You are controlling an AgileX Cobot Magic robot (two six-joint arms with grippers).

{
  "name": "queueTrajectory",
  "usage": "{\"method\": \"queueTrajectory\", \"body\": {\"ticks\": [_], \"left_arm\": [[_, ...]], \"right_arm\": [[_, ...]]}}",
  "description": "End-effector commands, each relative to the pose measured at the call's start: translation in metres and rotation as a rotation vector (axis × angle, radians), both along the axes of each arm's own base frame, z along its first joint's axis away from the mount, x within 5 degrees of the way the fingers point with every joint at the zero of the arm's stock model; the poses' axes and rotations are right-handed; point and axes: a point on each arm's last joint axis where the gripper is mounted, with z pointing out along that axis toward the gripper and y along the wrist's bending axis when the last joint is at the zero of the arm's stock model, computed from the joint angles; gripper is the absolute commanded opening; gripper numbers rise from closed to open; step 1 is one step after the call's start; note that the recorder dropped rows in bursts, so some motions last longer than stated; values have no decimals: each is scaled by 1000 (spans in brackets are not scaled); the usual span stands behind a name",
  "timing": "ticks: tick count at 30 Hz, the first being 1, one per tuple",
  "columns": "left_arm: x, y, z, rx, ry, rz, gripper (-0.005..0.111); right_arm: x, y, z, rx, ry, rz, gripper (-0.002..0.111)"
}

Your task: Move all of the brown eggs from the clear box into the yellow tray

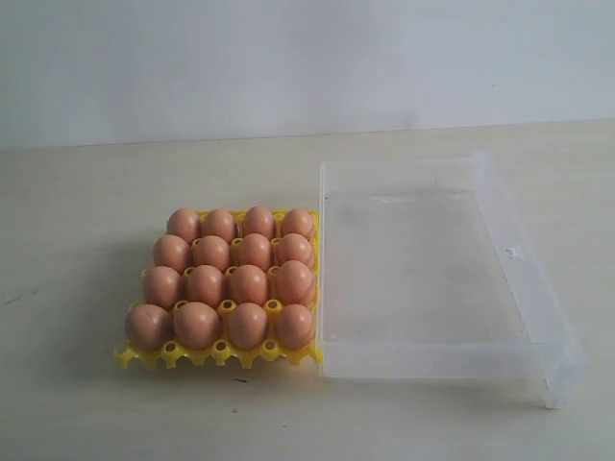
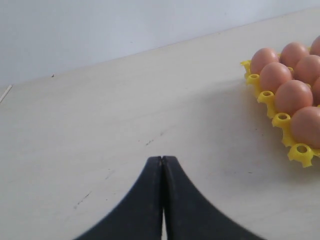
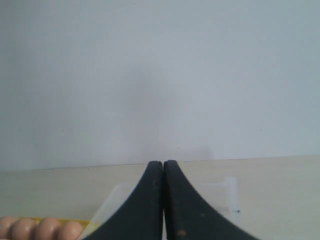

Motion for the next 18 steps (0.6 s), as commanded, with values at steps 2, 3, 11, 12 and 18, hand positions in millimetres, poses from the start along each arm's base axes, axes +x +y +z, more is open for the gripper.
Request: {"method": "queueTrajectory", "body": {"ticks": [2, 3, 11, 12, 18], "left_arm": [[0, 0, 2, -3, -18, -2, 0], [0, 0, 2, -3, -18, -2, 0], [0, 0, 2, -3, -18, -2, 0], [0, 0, 2, -3, -18, -2, 0], [0, 0, 2, -3, -18, -2, 0]], "right_arm": [[-27, -17, -17, 16, -48, -80, 0], [-31, -19, -19, 19, -62, -93, 0], [-59, -31, -30, 26, -73, -174, 0], [-62, -32, -28, 30, -102, -184, 0], [-75, -33, -25, 31, -170, -203, 0]]}}
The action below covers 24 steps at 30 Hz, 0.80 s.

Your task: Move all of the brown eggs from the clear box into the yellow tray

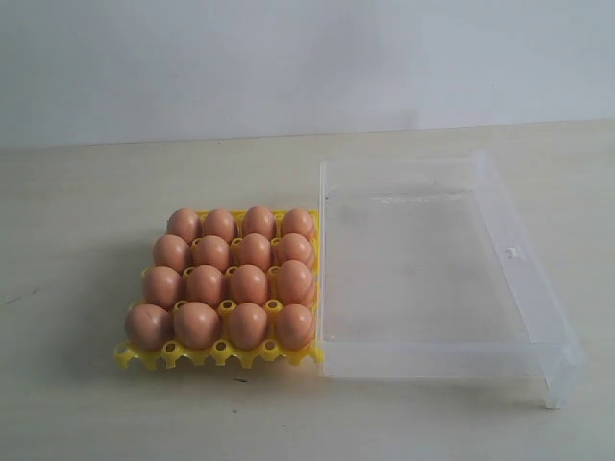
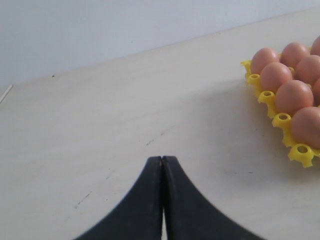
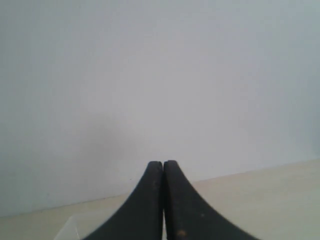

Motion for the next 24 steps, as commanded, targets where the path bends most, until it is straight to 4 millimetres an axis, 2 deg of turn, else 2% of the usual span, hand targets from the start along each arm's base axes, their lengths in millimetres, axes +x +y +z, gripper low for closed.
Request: {"method": "queueTrajectory", "body": {"ticks": [1, 5, 13, 24], "left_arm": [[0, 0, 2, -3, -18, -2, 0], [0, 0, 2, -3, -18, -2, 0], [0, 0, 2, -3, -18, -2, 0], [0, 0, 2, -3, -18, -2, 0]], "right_arm": [[-8, -1, -2, -15, -23, -9, 0], [-11, -1, -4, 53, -9, 2, 0], [-11, 3, -7, 49, 27, 68, 0], [-11, 3, -7, 45, 27, 70, 0]]}}
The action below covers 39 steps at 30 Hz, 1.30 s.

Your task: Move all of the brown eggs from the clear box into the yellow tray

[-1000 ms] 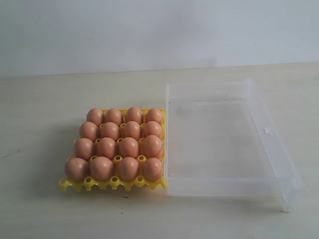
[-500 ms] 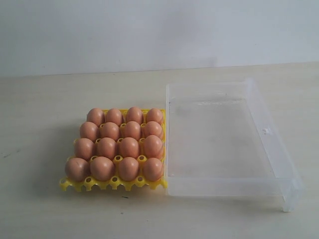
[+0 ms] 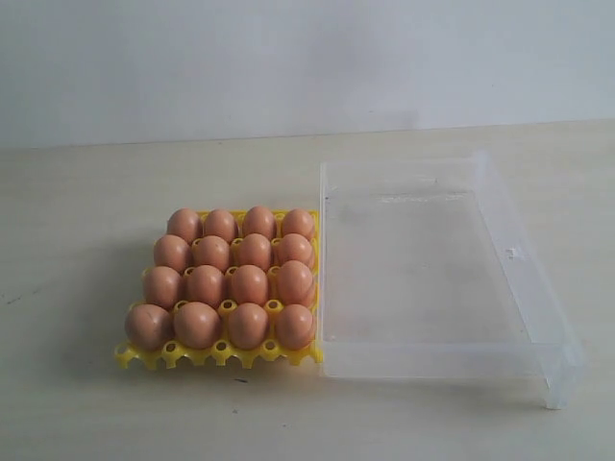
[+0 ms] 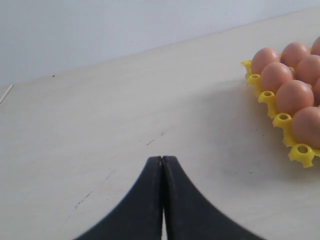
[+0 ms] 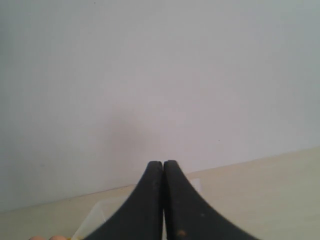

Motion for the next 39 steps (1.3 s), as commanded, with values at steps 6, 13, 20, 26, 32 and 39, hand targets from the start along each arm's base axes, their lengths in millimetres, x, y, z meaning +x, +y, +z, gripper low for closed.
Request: {"method": "queueTrajectory", "body": {"ticks": [6, 13, 20, 26, 32, 39], "left_arm": [[0, 0, 2, -3, -18, -2, 0], [0, 0, 2, -3, -18, -2, 0], [0, 0, 2, -3, -18, -2, 0], [0, 0, 2, -3, -18, -2, 0], [0, 0, 2, -3, -18, -2, 0], [0, 0, 2, -3, -18, -2, 0]], "right_arm": [[0, 2, -9, -167, 70, 2, 0], [0, 3, -17, -179, 150, 21, 0], [0, 3, -17, -162, 155, 24, 0], [0, 3, -17, -100, 158, 26, 0], [0, 2, -17, -115, 157, 22, 0], [0, 2, -17, -122, 156, 21, 0]]}}
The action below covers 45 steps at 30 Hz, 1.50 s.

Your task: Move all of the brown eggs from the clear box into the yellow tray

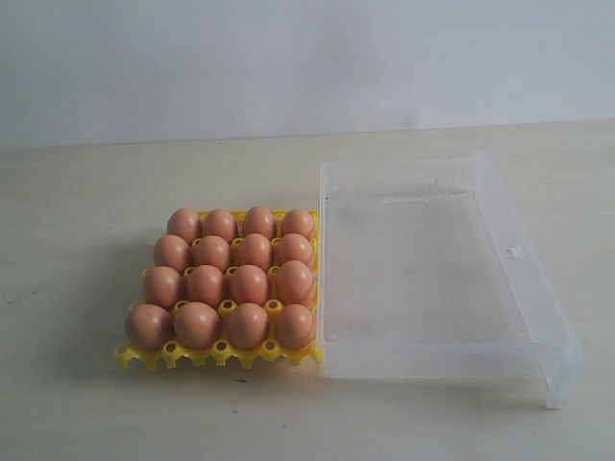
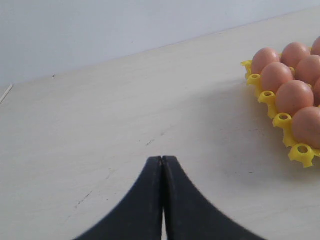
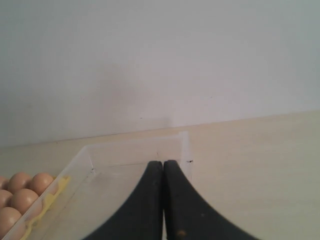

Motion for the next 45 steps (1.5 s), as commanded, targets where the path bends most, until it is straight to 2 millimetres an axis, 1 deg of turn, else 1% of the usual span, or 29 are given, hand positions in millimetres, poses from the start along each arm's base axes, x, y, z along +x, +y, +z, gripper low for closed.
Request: {"method": "queueTrajectory", "body": {"ticks": [1, 7, 8, 9, 10, 42, 45], "left_arm": [[0, 0, 2, -3, -18, -2, 0], [0, 0, 2, -3, -18, -2, 0], [0, 0, 2, -3, -18, -2, 0], [0, 0, 2, -3, -18, -2, 0], [0, 0, 2, -3, -18, -2, 0], [0, 0, 2, -3, -18, -2, 0], [0, 0, 2, -3, -18, -2, 0]], "right_arm": [[0, 0, -1, -12, -5, 1, 0], [0, 0, -1, -18, -5, 1, 0], [0, 0, -1, -44, -6, -1, 0], [0, -1, -1, -110, -13, -7, 0], [0, -1, -1, -122, -14, -8, 0], [0, -1, -1, -132, -15, -9, 0], [0, -2, -1, -132, -14, -29, 0]]}}
